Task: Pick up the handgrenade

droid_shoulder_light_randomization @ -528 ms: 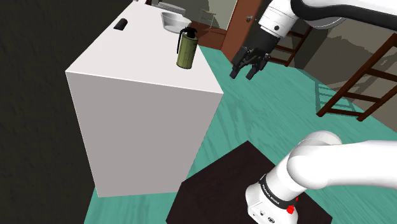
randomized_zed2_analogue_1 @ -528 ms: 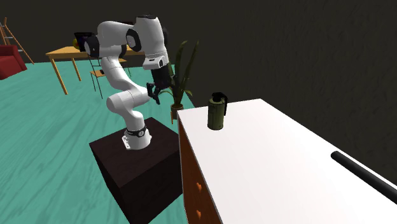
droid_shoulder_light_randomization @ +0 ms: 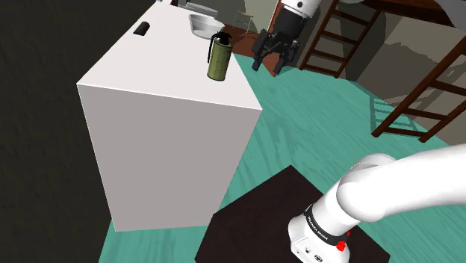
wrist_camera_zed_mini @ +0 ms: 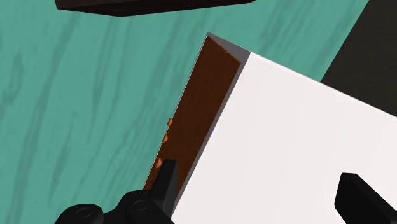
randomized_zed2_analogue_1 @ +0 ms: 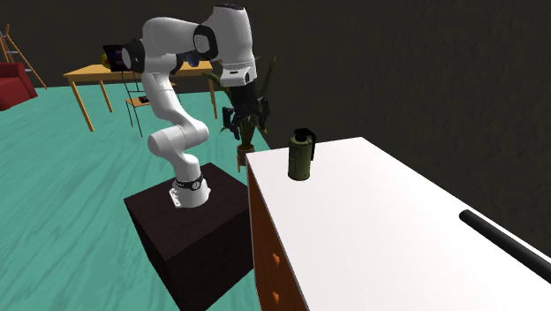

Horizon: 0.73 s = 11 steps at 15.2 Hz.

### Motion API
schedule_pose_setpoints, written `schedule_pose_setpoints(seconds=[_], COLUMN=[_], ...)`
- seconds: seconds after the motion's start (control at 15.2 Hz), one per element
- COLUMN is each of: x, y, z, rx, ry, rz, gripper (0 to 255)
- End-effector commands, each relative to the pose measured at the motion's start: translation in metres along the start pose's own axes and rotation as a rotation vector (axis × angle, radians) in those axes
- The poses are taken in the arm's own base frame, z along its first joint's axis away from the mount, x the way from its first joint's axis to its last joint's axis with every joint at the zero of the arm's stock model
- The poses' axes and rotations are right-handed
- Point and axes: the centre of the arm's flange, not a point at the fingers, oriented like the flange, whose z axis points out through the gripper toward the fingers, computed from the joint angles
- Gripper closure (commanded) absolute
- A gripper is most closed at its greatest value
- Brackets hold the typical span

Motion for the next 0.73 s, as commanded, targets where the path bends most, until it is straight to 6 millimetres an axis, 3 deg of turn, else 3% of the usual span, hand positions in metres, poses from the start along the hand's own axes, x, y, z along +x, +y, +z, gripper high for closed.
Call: schedule_pose_setpoints(seconds=[0.0,0.66], x=[0.021,0.141], y=[-0.014,-0.077], z=[-0.007,-0.043], rx=[-0.007,-0.042], ry=[-0.008,-0.048], rz=[0.008,0.044], gripper=[0,0])
